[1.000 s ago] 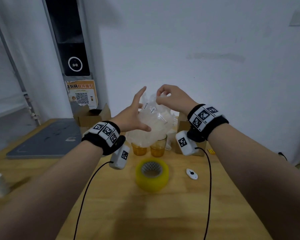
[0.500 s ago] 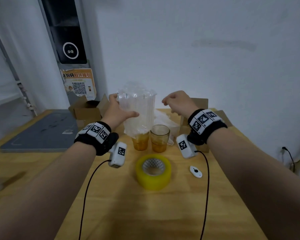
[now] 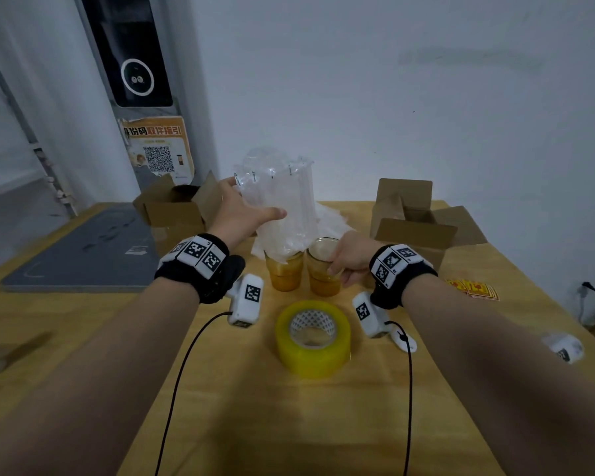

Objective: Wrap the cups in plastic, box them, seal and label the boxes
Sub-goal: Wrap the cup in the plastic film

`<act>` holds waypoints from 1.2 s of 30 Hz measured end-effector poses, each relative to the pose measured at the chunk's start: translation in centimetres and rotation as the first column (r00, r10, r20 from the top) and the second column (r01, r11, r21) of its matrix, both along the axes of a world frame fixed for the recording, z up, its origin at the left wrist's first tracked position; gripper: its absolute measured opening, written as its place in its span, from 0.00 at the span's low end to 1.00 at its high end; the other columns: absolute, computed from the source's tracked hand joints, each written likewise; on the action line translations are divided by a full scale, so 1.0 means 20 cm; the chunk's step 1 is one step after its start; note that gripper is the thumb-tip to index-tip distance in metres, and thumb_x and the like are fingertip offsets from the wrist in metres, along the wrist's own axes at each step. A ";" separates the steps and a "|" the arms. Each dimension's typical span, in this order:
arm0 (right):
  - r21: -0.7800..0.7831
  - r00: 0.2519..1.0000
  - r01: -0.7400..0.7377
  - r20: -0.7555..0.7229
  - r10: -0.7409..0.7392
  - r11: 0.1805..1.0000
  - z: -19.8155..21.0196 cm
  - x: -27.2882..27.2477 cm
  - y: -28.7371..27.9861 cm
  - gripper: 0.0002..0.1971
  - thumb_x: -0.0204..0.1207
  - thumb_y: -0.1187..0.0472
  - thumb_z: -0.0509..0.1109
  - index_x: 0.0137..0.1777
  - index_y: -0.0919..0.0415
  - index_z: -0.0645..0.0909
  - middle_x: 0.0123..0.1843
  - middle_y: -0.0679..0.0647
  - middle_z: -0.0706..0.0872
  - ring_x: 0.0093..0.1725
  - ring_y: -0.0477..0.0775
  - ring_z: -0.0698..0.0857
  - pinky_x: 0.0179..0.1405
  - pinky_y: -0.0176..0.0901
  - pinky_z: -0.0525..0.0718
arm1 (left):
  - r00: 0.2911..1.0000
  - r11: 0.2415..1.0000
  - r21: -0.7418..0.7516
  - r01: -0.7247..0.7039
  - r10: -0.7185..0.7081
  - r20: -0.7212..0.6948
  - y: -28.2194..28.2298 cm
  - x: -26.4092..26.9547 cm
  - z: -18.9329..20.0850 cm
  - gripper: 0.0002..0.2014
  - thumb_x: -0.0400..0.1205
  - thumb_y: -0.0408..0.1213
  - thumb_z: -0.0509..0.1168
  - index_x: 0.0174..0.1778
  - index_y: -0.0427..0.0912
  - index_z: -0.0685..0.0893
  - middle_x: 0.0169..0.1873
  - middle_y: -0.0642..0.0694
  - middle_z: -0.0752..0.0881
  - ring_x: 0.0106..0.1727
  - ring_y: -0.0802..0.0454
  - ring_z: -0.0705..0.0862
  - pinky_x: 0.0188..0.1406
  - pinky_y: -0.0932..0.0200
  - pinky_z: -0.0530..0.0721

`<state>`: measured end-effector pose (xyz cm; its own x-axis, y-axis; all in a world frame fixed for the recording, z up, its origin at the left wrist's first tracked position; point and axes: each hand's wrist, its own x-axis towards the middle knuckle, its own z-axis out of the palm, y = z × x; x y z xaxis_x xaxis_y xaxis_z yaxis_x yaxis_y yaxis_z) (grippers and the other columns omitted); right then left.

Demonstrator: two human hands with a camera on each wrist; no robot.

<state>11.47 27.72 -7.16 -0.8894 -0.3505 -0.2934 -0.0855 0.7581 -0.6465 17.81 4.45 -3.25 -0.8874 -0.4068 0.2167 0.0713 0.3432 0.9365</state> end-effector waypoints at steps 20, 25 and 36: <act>-0.723 0.794 0.074 -0.374 -0.479 0.687 0.66 0.37 0.27 0.04 0.81 0.64 0.76 0.52 0.63 0.89 0.43 0.55 0.91 0.30 0.54 0.90 0.39 0.45 0.94 | 0.994 0.993 0.071 0.093 -0.097 0.043 0.22 0.29 -0.07 0.54 0.66 0.43 0.88 0.80 0.47 0.58 0.66 0.50 0.79 0.63 0.50 0.83 0.51 0.47 0.91; -0.762 0.769 -0.047 -0.440 -0.464 0.646 0.75 0.50 0.29 0.04 0.79 0.64 0.77 0.52 0.63 0.90 0.45 0.52 0.88 0.30 0.55 0.90 0.45 0.55 0.95 | 0.988 0.993 0.035 0.114 -0.117 0.097 0.26 0.33 -0.13 0.65 0.43 0.69 0.88 0.77 0.54 0.70 0.66 0.54 0.85 0.61 0.52 0.88 0.35 0.60 0.91; -0.786 0.834 -0.163 -0.433 -0.343 0.596 0.79 0.66 0.25 0.05 0.76 0.65 0.80 0.48 0.67 0.91 0.41 0.59 0.88 0.29 0.59 0.88 0.42 0.59 0.95 | 0.984 0.980 -0.106 0.171 -0.166 0.059 0.39 0.46 -0.12 0.52 0.70 0.34 0.86 0.78 0.44 0.53 0.71 0.45 0.72 0.70 0.47 0.77 0.67 0.50 0.81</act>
<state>24.72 32.68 8.67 -0.8390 -0.1172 0.5314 -0.5362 0.0117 -0.8440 27.09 12.15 -5.57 -0.9520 -0.2266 0.2058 0.0913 0.4316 0.8974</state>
